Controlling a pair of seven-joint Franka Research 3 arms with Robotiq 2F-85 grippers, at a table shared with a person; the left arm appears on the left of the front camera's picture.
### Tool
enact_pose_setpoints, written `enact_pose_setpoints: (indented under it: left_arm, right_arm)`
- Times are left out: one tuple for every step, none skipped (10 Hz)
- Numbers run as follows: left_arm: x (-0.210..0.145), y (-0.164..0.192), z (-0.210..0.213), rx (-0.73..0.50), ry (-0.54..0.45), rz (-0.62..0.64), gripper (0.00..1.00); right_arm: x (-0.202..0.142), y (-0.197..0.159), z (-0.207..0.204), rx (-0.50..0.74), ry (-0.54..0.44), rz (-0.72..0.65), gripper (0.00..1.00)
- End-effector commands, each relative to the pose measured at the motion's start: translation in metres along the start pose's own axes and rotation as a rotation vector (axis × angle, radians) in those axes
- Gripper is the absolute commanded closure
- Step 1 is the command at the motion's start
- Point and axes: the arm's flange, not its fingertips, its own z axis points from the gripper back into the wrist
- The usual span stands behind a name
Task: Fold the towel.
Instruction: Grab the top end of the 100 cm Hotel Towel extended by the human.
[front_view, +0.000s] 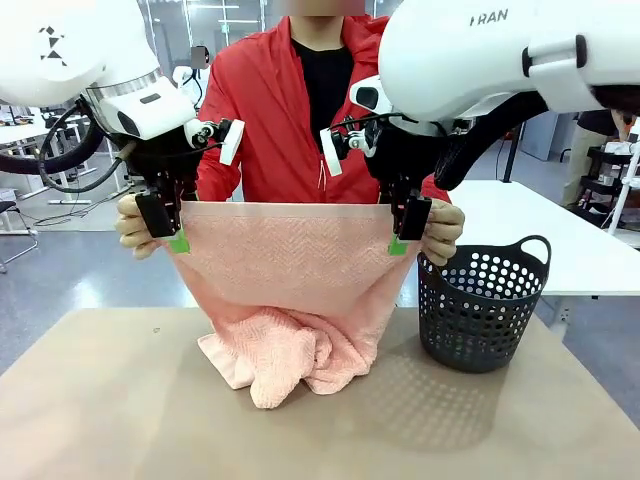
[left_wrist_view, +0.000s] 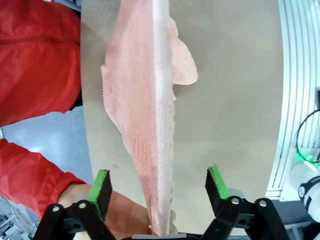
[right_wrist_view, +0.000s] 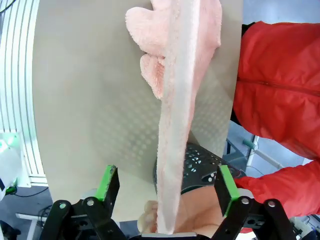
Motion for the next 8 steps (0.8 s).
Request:
enact_pose_setpoints:
  left_arm:
    - [-0.0049,0.0008,-0.0006,0.026,0.023,-0.013,0.6]
    - [-0.0054,0.0001,-0.0011,0.021,0.021,-0.015,0.87]
    - [-0.0046,-0.0007,-0.0025,0.015,0.019,-0.018,1.0]
    - [-0.0051,-0.0012,-0.0028,0.015,0.017,-0.02,1.0]
    - [-0.0065,-0.0014,-0.0025,0.016,0.018,-0.018,1.0]
    - [-0.0073,-0.002,-0.0021,0.016,0.022,-0.018,0.98]
    - [-0.008,-0.0027,-0.0024,0.013,0.026,-0.017,1.0]
    - [-0.0081,-0.0034,-0.0023,0.012,0.029,-0.018,1.0]
  right_arm:
    - [0.0004,0.0009,-0.0042,-0.005,-0.04,-0.052,0.58]
    - [0.0,-0.0001,-0.0026,-0.011,-0.045,-0.055,0.73]
    - [0.0004,-0.0007,-0.0028,-0.011,-0.038,-0.052,1.0]
    - [0.0005,-0.0011,-0.003,-0.013,-0.036,-0.053,1.0]
    - [-0.0002,-0.0014,-0.0032,-0.016,-0.033,-0.055,0.87]
    - [-0.001,-0.0019,-0.0029,-0.018,-0.03,-0.059,0.97]
    - [-0.0014,-0.0022,-0.002,-0.024,-0.027,-0.062,1.0]
    - [-0.0014,-0.0029,-0.0007,-0.028,-0.029,-0.063,1.0]
